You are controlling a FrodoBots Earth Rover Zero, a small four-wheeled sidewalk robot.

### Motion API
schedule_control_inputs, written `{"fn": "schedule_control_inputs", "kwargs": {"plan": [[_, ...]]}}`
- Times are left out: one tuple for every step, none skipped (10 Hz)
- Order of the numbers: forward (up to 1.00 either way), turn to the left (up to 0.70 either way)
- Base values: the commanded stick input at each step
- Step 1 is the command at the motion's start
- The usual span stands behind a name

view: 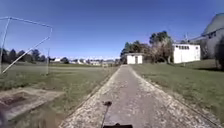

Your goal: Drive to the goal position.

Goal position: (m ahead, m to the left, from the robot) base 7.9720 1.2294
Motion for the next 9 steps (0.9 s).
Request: {"fn": "schedule_control_inputs", "kwargs": {"plan": [[1.0, 0.0], [1.0, 0.0], [1.0, -0.1], [1.0, -0.27], [1.0, -0.12], [1.0, 0.0], [1.0, 0.0], [1.0, 0.0], [1.0, 0.0]]}}
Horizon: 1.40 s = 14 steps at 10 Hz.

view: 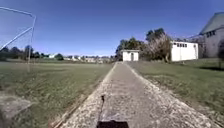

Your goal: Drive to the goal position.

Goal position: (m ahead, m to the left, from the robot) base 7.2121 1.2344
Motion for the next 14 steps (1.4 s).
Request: {"fn": "schedule_control_inputs", "kwargs": {"plan": [[1.0, 0.0], [1.0, 0.0], [1.0, 0.0], [1.0, 0.0], [1.0, 0.0], [1.0, 0.0], [1.0, 0.0], [1.0, 0.0], [1.0, 0.0], [1.0, 0.0], [1.0, 0.0], [1.0, 0.0], [1.0, 0.0], [1.0, 0.0]]}}
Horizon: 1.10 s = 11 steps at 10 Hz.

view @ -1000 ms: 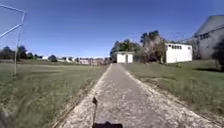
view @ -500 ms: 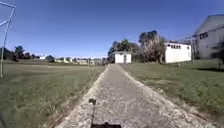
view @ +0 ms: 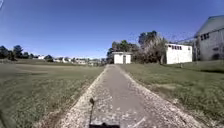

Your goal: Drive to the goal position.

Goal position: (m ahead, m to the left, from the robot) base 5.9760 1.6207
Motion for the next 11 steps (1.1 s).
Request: {"fn": "schedule_control_inputs", "kwargs": {"plan": [[1.0, 0.0], [1.0, 0.0], [1.0, 0.0], [1.0, 0.0], [1.0, 0.0], [1.0, 0.0], [1.0, 0.0], [1.0, 0.0], [1.0, 0.0], [1.0, 0.0], [1.0, 0.0]]}}
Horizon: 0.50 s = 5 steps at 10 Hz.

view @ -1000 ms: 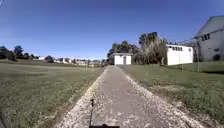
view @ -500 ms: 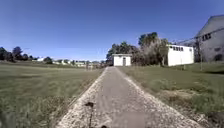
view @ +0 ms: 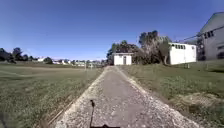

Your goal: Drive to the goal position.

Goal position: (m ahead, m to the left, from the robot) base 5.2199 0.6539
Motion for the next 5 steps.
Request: {"fn": "schedule_control_inputs", "kwargs": {"plan": [[1.0, 0.0], [1.0, 0.0], [1.0, 0.0], [1.0, 0.0], [1.0, 0.0]]}}
